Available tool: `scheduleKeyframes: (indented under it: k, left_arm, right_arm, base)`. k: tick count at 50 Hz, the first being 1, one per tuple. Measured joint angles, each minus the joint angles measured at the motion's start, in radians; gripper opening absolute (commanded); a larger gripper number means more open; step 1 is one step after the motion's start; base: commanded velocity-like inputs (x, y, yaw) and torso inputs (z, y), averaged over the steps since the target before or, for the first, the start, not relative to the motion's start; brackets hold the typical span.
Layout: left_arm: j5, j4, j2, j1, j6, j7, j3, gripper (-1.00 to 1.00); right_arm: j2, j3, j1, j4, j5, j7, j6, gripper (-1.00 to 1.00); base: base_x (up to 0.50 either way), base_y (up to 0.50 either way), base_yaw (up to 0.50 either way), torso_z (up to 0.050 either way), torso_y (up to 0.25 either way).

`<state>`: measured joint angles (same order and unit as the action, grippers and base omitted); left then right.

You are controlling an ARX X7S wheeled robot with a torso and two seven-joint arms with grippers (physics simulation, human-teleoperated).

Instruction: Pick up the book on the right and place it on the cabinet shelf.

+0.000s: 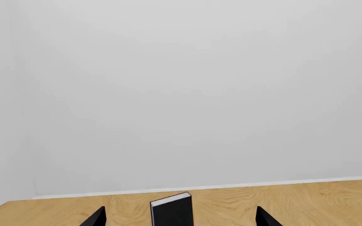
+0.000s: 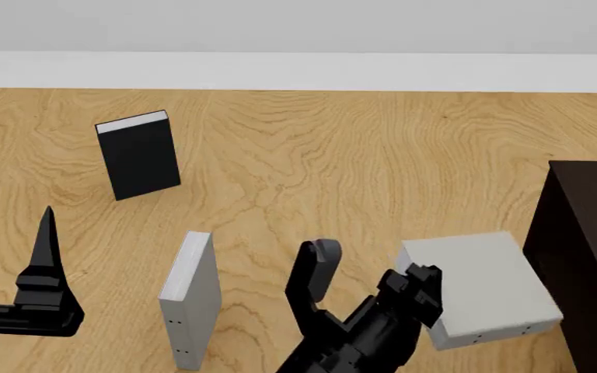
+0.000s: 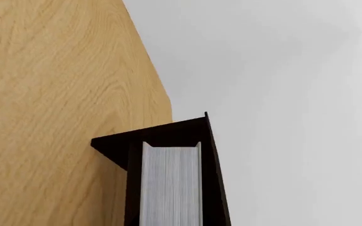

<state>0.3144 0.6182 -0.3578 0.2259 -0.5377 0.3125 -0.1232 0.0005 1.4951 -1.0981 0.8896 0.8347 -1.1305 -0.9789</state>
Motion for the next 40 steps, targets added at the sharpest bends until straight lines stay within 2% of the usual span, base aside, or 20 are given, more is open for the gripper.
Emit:
scheduleKeyframes:
  k: [40]
  left_arm:
    - [0.003, -0.009, -0.008, 0.001, 0.01, 0.007, -0.018, 1.0]
  right_arm:
    - [0.0, -0.014, 0.012, 0.09, -0.068, 0.101, -0.017, -1.0]
  base:
    - [0.0, 0.0, 0.0, 0.001, 0.001]
